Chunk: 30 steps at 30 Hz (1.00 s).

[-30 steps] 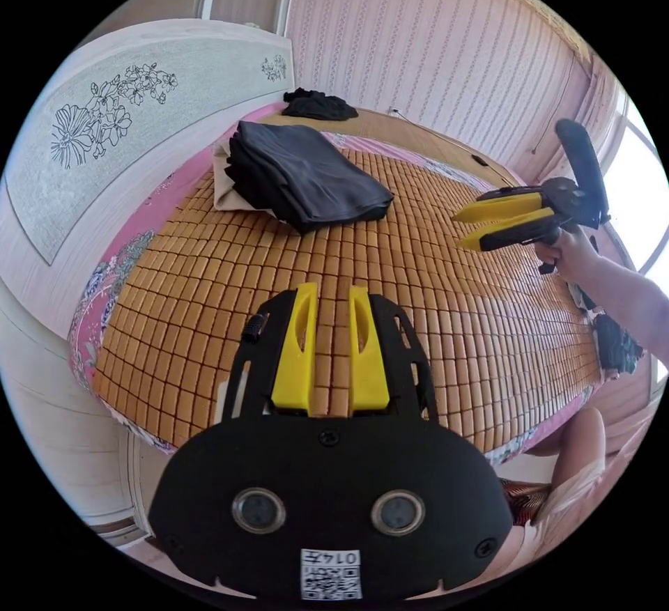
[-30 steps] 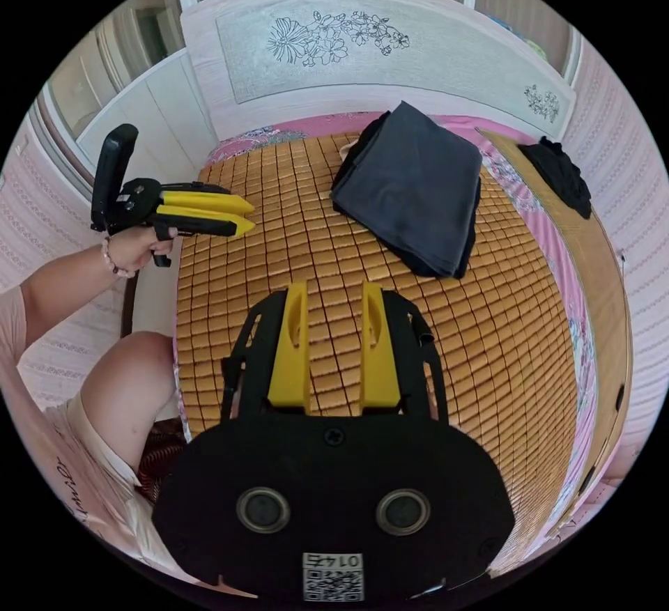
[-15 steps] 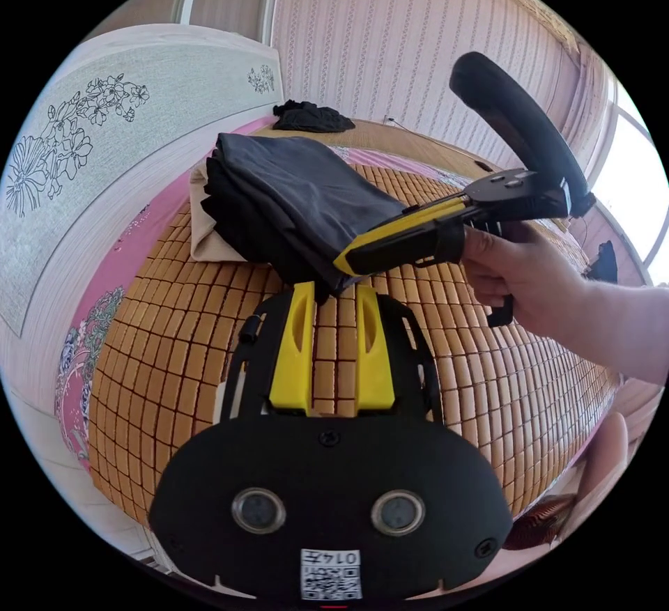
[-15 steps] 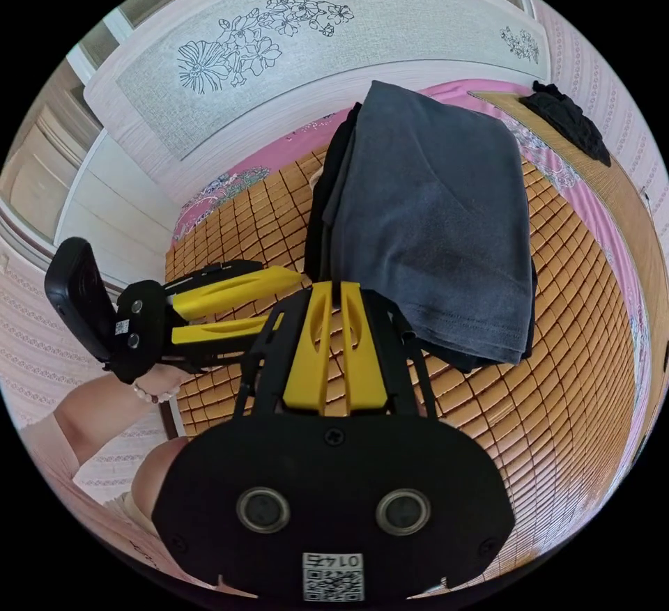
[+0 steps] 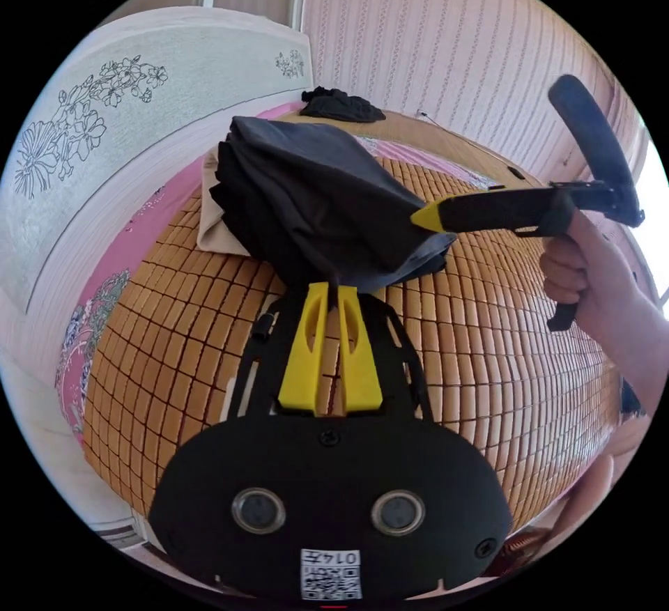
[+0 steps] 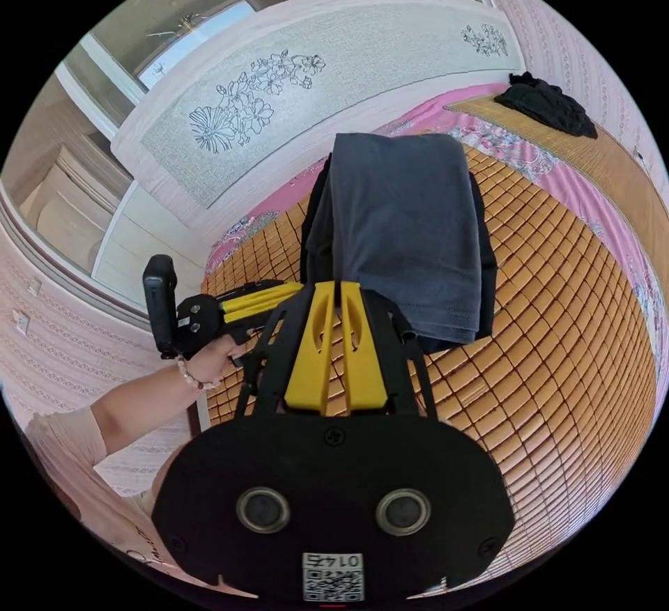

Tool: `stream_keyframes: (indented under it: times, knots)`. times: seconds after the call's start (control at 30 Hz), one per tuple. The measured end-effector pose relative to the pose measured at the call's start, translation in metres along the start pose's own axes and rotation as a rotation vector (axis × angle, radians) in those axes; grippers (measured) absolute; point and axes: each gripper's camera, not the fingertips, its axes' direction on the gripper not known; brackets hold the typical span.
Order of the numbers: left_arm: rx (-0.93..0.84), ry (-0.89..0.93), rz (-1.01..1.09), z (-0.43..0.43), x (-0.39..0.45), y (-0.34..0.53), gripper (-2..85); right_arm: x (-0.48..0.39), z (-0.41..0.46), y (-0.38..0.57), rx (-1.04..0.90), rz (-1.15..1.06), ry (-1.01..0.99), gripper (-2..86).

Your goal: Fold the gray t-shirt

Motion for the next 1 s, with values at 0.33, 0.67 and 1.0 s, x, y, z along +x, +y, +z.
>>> stream_keyframes:
  times: [0.33, 0.67, 1.0]
  knots:
    - [0.386, 0.091, 0.121, -0.22, 0.038, 0.043, -0.9, -0.002, -0.298, 0.236, 0.359, 0.216, 0.01, 0.5]
    - [0.037, 0.389, -0.1, -0.35, 0.112, 0.226, -1.0, -0.111, -0.376, 0.556, 0.191, 0.641, 0.024, 0.6]
    - [0.282, 0.374, 0.027, -0.515, 0.172, 0.165, -1.0, -0.201, -0.536, 0.597, 0.636, 0.482, 0.017, 0.6]
